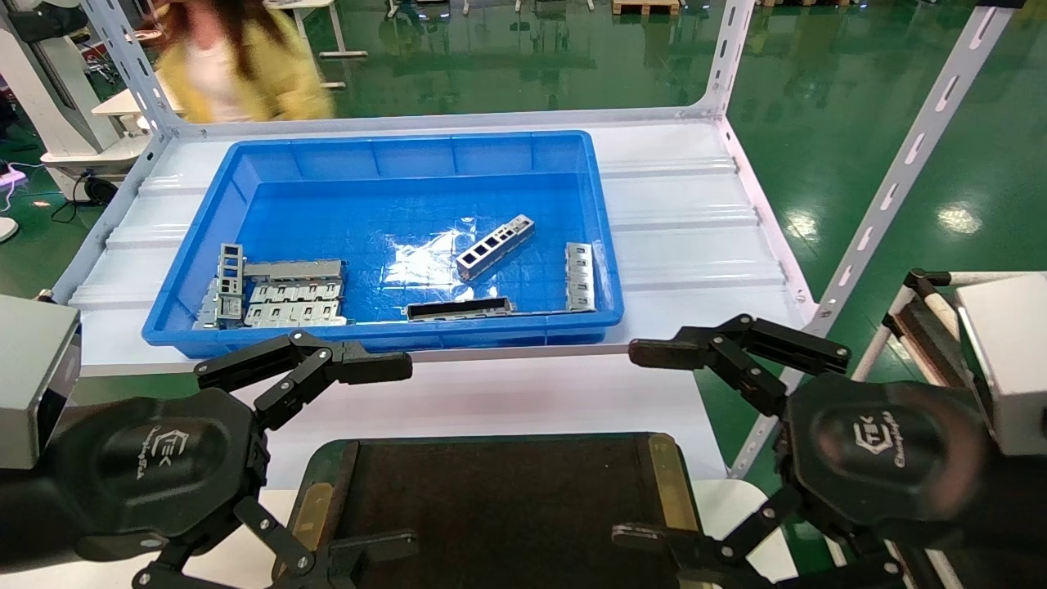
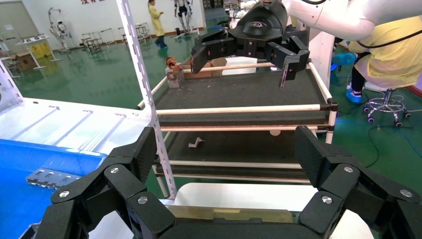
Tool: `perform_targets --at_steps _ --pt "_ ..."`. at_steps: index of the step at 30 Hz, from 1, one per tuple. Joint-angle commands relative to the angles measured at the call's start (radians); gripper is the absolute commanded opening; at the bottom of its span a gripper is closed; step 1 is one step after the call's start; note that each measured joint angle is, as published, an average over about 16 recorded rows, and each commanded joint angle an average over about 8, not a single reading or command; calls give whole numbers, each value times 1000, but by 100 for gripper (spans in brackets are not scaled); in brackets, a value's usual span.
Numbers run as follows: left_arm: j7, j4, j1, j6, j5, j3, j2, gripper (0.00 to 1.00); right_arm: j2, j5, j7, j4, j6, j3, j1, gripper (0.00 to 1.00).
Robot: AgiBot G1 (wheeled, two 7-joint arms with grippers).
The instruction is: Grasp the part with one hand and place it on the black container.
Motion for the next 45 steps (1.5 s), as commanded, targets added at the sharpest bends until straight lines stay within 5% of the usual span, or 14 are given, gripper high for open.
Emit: perform_targets --at_steps 1,33,45 --pt "0 0 0 0 0 0 0 100 0 0 0 0 0 0 0 100" --pt "-1 2 1 -10 2 1 5 100 0 0 0 0 0 0 0 100" --pt "-48 37 -70 -142 102 51 103 100 0 0 0 -1 0 0 0 100"
